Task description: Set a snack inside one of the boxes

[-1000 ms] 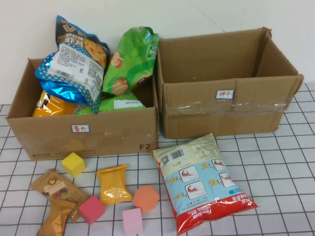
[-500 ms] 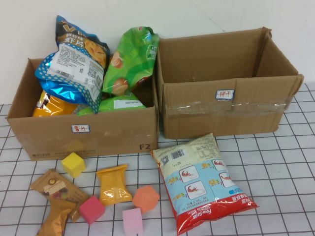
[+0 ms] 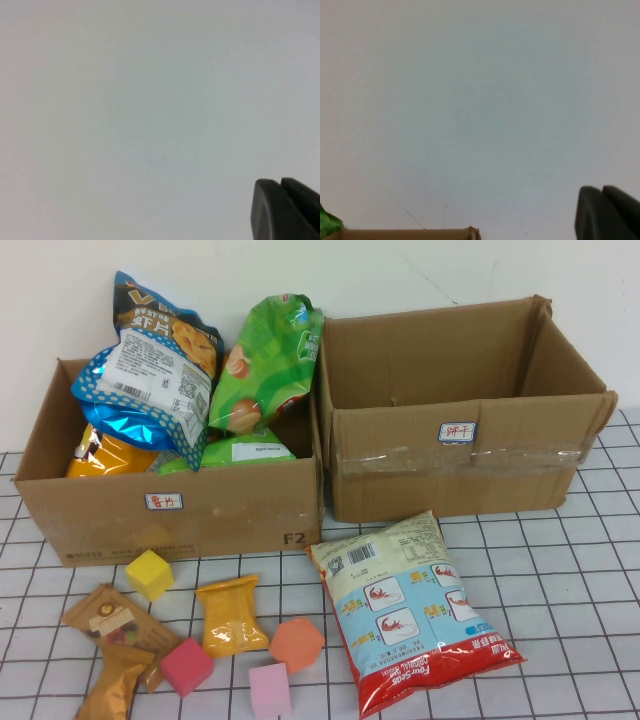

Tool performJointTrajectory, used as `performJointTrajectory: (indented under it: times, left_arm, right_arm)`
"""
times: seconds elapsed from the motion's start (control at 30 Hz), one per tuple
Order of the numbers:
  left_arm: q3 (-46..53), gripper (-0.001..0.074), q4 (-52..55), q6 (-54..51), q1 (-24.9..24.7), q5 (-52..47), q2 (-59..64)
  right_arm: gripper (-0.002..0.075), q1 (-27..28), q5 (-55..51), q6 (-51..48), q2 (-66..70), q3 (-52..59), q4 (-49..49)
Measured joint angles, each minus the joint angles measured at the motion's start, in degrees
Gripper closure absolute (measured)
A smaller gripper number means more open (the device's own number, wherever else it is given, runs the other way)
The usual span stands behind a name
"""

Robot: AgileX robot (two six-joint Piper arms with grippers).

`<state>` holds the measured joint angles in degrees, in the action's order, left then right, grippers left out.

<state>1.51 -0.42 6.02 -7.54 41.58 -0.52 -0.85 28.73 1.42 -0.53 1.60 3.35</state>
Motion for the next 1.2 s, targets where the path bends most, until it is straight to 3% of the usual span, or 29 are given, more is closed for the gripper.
performJointTrajectory:
  times: [0.2, 0.3, 0.37, 0.5, 0.63, 0.73, 0.9, 1.03, 1.2]
  left_arm:
    - [0.0, 0.0738, -0.4, 0.3, 0.0, 1.2, 0.0]
    - [-0.7, 0.0738, -2.1, 0.3, 0.0, -4.6, -0.1]
    - [-3.6, 0.0738, -2.8, 0.3, 0.0, -14.6, -0.2]
    - [-16.0, 0.0738, -2.8, 0.6, 0.0, -43.8, 0.2]
    - [-27.8, 0.0738, -1.3, 1.0, 0.0, -71.8, 8.6]
    - [-30.8, 0.0738, -1.3, 1.3, 0.0, -80.7, 14.7]
    - [-30.5, 0.0738, -1.5, 1.3, 0.0, -83.1, 23.3]
    - [-28.8, 0.0738, -1.5, 1.3, 0.0, -81.6, 29.8]
    - [-28.9, 0.0738, -2.2, 1.1, 0.0, -81.0, 38.7]
  right_arm:
    - [0.0727, 0.0, 0.0, -0.6, 0.0, 0.0, 0.0]
    - [0.0727, 0.0, -2.9, -1.4, 0.0, -0.8, 0.7]
    - [0.0727, 0.0, -7.6, -1.7, 0.0, -3.6, 1.6]
    - [0.0727, 0.0, -20.9, -1.9, 0.0, -11.4, 3.8]
    - [0.0727, 0.0, -43.3, -5.0, 1.6, -21.8, 7.7]
    - [0.0727, 0.0, -54.1, -7.8, 5.9, -24.0, 8.1]
    - [0.0727, 0.0, -63.9, -13.7, 14.2, -24.2, 5.4]
    - [0.0727, 0.0, -64.9, -21.6, 19.6, -24.2, 1.2]
    - [0.0727, 0.0, -64.9, -24.6, 22.6, -24.2, -6.4]
